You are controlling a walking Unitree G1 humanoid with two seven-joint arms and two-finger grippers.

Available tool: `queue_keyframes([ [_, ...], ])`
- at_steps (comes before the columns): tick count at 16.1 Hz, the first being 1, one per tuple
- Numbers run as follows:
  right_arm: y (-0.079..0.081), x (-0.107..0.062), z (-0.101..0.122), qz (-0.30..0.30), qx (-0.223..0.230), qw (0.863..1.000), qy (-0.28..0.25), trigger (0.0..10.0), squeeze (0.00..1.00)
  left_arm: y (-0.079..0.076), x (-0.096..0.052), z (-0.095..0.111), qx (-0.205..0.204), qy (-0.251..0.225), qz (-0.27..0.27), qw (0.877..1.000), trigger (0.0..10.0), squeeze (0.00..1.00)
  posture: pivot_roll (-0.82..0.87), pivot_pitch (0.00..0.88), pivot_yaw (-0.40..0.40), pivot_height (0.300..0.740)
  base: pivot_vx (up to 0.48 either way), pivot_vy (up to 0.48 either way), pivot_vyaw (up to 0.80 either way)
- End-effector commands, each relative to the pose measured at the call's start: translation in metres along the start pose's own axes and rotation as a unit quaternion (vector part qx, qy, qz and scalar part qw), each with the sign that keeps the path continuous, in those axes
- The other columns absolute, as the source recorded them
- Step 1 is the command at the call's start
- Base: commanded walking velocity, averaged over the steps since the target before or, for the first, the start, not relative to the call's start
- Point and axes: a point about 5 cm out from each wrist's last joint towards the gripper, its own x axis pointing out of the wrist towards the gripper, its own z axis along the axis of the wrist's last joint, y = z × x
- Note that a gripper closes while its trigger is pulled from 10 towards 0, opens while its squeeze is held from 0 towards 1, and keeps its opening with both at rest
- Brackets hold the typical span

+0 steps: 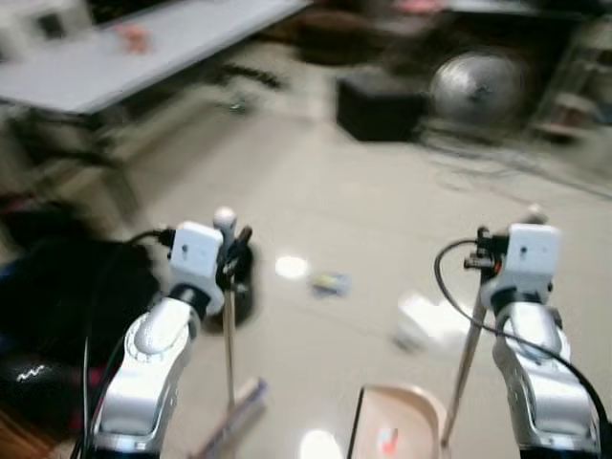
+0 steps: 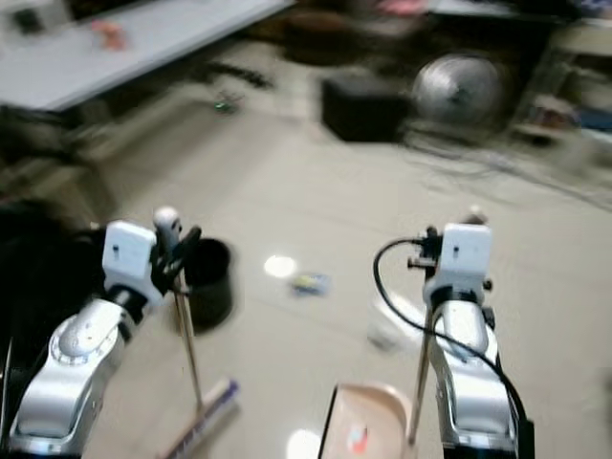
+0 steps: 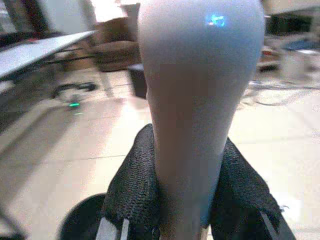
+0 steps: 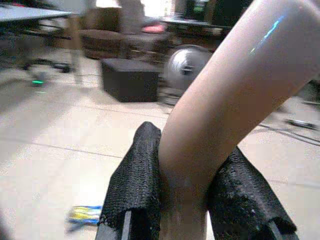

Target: Sweep floor

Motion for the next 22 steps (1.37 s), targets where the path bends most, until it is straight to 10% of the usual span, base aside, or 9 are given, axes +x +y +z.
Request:
queue_keyframes([
  [1,0.004,0.0,0.016,0.009,-0.007,1.0,-0.029,10.0,0.0,0.002,0.004,0.009,0.023,-0.023,-0.001,0.999,10.0,0.0,0.02,0.018,0.022,0.74,0.0,0.0,-0.8],
  [9,0.001,-0.002,0.042,-0.022,-0.048,0.991,-0.123,10.0,0.0,-0.008,0.013,0.026,0.0,-0.074,-0.007,0.997,10.0,0.0,0.01,0.028,0.027,0.74,0.099,0.0,-0.8],
  [22,0.014,0.002,0.04,0.028,0.026,0.991,-0.131,10.0,0.0,-0.012,0.017,0.03,-0.001,-0.088,0.015,0.996,10.0,0.0,0.01,0.027,0.03,0.74,0.302,0.0,-0.21],
])
